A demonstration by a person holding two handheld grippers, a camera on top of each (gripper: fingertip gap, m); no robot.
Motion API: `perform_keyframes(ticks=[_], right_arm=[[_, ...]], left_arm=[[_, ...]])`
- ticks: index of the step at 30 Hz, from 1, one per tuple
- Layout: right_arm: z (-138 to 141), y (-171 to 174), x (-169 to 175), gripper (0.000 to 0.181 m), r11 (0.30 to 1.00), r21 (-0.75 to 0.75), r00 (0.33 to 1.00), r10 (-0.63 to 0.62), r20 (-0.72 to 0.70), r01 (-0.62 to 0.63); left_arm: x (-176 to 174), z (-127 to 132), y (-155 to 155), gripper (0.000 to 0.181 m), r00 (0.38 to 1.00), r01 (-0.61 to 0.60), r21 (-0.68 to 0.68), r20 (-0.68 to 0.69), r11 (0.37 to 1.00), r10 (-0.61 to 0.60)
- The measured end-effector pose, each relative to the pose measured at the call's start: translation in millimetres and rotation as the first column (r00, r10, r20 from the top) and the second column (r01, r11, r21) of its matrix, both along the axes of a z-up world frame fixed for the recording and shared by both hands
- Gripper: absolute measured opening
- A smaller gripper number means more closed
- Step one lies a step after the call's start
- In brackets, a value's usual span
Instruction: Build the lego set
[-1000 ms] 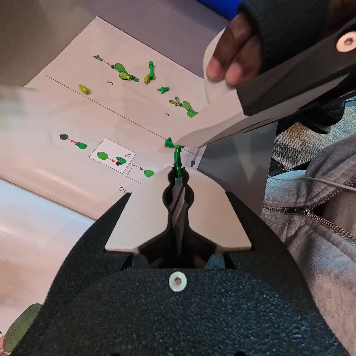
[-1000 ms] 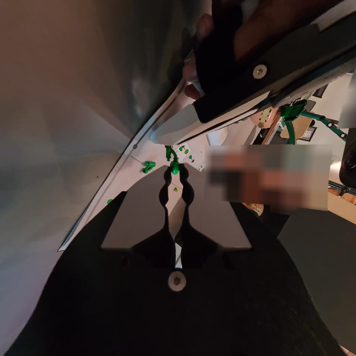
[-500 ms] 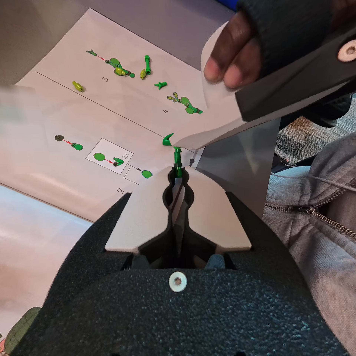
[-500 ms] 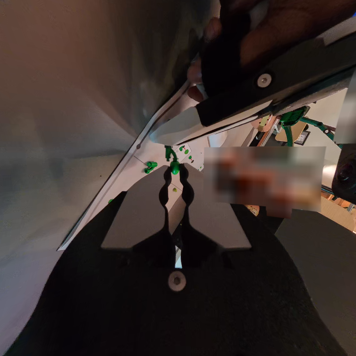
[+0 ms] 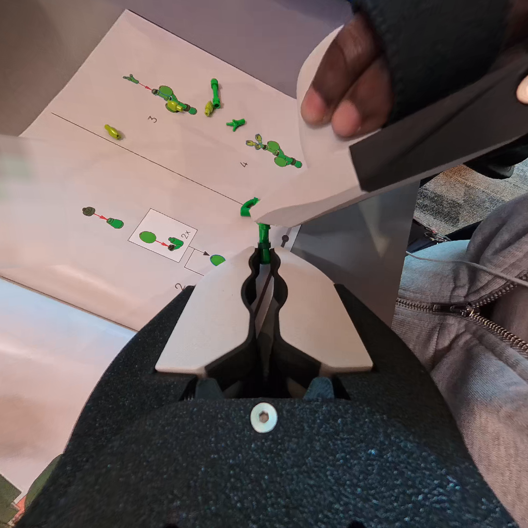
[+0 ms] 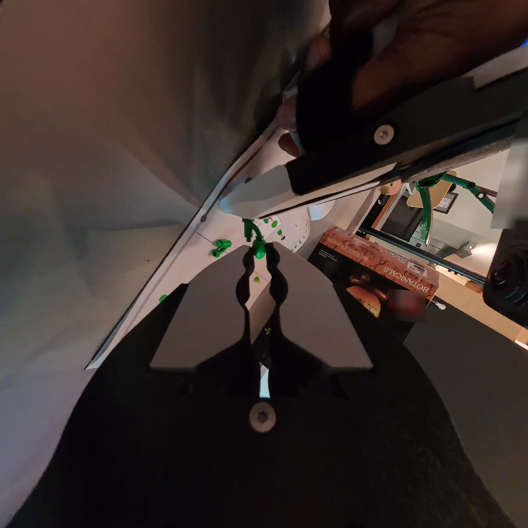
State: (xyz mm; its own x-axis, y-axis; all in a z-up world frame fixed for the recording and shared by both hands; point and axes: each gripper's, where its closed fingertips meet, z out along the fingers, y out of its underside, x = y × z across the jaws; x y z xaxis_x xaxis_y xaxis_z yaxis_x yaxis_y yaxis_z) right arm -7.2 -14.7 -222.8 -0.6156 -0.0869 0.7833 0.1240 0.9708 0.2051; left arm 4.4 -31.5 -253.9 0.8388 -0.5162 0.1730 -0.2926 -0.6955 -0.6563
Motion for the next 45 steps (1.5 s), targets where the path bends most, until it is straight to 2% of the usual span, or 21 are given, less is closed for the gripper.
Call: perform_keyframes(ticks=[23, 37, 45], right_arm=[[6, -2, 1, 0.008, 0.976, 0.215, 0.999, -0.026, -0.041, 0.034], [4, 0, 2, 0.008, 0.969, 0.225, 0.993, -0.091, -0.072, 0.105], [19, 7, -5, 0.01, 0.984, 0.1, 0.975, -0.126, -0.184, 0.146]], left_arm=[[2, 1, 4, 0.005, 1.0, -0.004, -0.026, 0.002, 1.0, 0.005], [2, 0, 6, 0.005, 1.0, -0.009, -0.029, 0.007, 1.0, 0.009], [-6, 10, 10, 0.006, 0.996, -0.054, 0.043, 0.068, 0.998, 0.051]])
